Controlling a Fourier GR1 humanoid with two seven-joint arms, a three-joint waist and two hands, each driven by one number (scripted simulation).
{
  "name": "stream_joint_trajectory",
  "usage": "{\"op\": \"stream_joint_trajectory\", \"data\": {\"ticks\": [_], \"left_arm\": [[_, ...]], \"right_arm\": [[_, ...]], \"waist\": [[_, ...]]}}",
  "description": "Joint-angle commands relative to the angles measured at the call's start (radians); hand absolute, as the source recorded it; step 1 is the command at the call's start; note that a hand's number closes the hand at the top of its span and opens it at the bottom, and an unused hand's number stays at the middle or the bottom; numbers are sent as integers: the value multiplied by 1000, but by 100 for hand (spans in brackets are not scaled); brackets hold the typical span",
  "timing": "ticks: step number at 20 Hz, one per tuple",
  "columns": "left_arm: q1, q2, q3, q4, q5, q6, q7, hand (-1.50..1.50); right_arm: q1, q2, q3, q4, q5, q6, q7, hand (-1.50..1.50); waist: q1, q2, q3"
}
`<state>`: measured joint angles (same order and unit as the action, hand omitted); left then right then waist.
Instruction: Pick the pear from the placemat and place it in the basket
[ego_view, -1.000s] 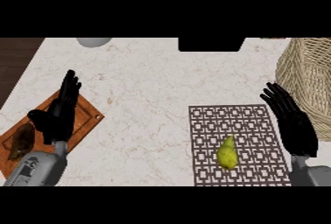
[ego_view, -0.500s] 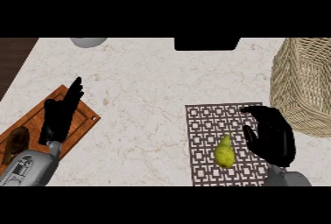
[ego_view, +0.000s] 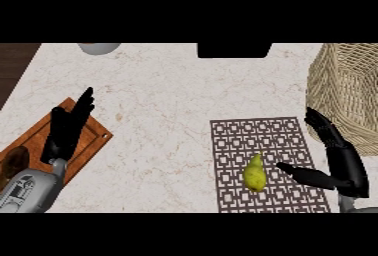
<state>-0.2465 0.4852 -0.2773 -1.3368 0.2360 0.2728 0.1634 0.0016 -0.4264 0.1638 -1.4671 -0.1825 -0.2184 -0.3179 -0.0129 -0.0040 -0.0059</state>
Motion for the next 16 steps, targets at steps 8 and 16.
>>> {"op": "stream_joint_trajectory", "data": {"ticks": [8, 16], "left_arm": [[1, 7, 32, 25, 5, -21, -10, 0], [14, -21, 81, 12, -41, -63, 4, 0]], "right_arm": [[27, -512, 43, -251, -85, 498, 418, -150], [70, -525, -108, -310, -207, 651, 530, -150]], "waist": [[-3, 0, 1], [8, 3, 6]]}}
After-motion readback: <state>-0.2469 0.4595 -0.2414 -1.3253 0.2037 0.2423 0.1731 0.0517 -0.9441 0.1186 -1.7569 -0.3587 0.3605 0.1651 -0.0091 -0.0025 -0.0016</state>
